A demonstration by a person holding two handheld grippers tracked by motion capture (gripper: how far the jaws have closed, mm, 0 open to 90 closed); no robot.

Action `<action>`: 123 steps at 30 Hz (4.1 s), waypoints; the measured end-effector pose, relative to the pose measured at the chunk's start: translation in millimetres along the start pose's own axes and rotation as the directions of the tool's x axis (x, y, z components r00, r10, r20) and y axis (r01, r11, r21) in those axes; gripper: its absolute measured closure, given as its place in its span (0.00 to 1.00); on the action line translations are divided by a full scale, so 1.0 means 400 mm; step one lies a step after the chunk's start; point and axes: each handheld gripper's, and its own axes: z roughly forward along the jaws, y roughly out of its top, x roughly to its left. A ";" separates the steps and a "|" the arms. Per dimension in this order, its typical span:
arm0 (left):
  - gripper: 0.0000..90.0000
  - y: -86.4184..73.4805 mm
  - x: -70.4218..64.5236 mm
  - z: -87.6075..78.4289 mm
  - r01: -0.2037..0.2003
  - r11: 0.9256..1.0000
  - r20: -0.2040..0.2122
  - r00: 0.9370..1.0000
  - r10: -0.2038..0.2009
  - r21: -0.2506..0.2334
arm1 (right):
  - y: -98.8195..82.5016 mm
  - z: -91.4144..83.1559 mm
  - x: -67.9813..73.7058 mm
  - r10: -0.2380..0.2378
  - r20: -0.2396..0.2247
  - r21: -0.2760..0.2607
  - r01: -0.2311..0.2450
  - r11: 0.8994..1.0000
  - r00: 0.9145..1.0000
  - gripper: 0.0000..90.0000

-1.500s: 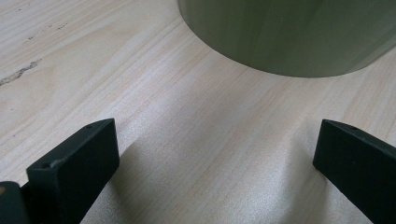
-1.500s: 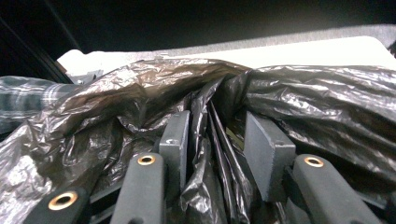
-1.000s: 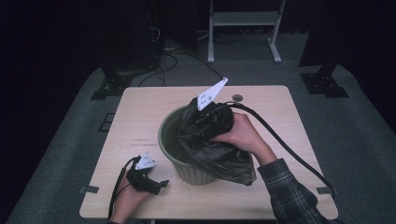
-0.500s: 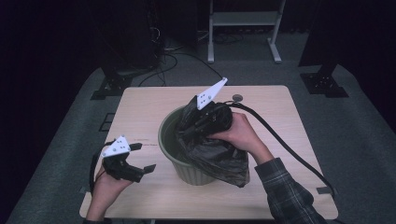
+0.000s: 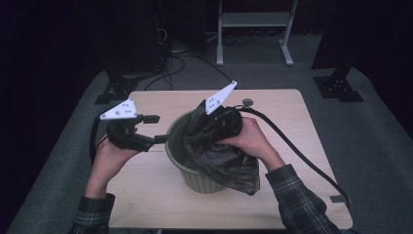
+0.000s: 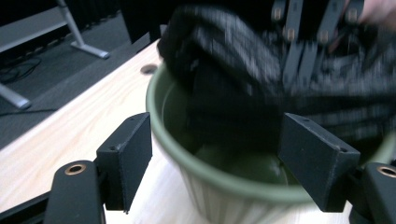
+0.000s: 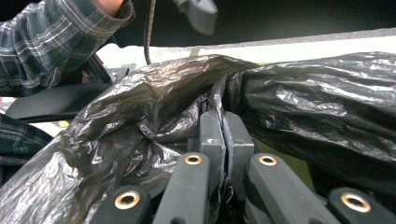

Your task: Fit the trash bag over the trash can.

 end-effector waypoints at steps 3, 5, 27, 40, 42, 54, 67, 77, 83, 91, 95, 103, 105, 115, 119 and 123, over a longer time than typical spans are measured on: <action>0.28 0.031 0.005 0.023 -0.010 1.000 0.016 1.000 0.010 0.003 | 0.000 0.000 0.000 0.000 0.000 0.000 0.000 1.000 1.000 0.98; 0.28 0.075 0.011 0.058 -0.018 1.000 0.030 0.999 0.018 0.000 | -0.001 0.004 -0.002 0.000 -0.005 0.000 0.000 1.000 1.000 0.98; 0.88 0.051 0.010 0.191 -0.016 0.973 0.100 0.995 -0.007 0.231 | 0.000 -0.045 0.003 -0.024 0.055 -0.075 0.028 0.997 0.998 0.98; 0.54 0.027 0.008 0.126 -0.011 0.990 0.009 1.000 0.010 0.140 | -0.021 -0.072 -0.053 0.044 0.230 -0.142 -0.012 0.990 0.972 0.98; 0.51 0.030 0.009 0.114 -0.022 0.992 0.000 1.000 0.022 0.123 | -0.023 -0.073 -0.056 0.046 0.221 -0.141 -0.015 0.990 0.974 0.98; 0.42 0.048 -0.001 0.092 -0.055 0.996 0.000 0.998 0.055 0.073 | -0.033 -0.057 -0.062 0.042 0.212 -0.068 -0.029 0.997 0.976 0.98; 0.92 0.038 -0.019 0.158 -0.056 0.988 0.148 0.988 0.035 0.144 | -0.047 -0.085 -0.073 0.079 0.217 -0.104 -0.057 0.993 0.973 0.79; 0.96 0.014 -0.010 0.148 -0.016 0.986 0.123 0.992 -0.005 0.169 | -0.146 -0.232 -0.040 0.143 0.297 -0.189 -0.089 0.978 0.944 0.61; 0.96 0.004 -0.011 0.129 -0.022 0.987 0.112 0.994 0.004 0.162 | -0.210 -0.306 -0.004 0.170 0.335 -0.225 -0.096 0.970 0.927 0.56; 0.94 -0.003 -0.018 0.120 -0.027 0.986 0.097 0.995 0.011 0.162 | -0.286 -0.301 -0.018 0.231 0.278 -0.282 -0.151 0.948 0.932 0.51; 0.94 -0.005 -0.018 0.117 -0.012 0.986 0.078 0.997 -0.001 0.164 | -0.290 -0.293 0.011 0.205 0.261 -0.275 -0.131 0.952 0.943 0.50; 0.94 -0.017 -0.014 0.114 0.014 0.986 0.063 0.998 -0.025 0.167 | -0.343 -0.295 0.073 0.194 0.263 -0.271 -0.121 0.955 0.945 0.48; 0.94 -0.019 -0.014 0.115 0.017 0.985 0.063 0.998 -0.028 0.170 | -0.358 -0.282 0.079 0.198 0.250 -0.267 -0.129 0.955 0.948 0.48; 0.94 -0.023 -0.022 0.114 0.013 0.985 0.078 0.997 -0.027 0.175 | -0.352 -0.240 0.065 0.164 0.215 -0.293 -0.096 0.951 0.963 0.87; 0.92 -0.022 -0.030 0.111 0.002 0.984 0.083 0.996 -0.017 0.175 | -0.341 -0.238 0.047 0.174 0.240 -0.299 -0.098 0.949 0.955 1.00; 0.82 -0.021 -0.044 0.109 -0.015 0.984 0.082 0.997 0.000 0.177 | -0.328 -0.248 0.003 0.208 0.302 -0.298 -0.115 0.948 0.930 1.00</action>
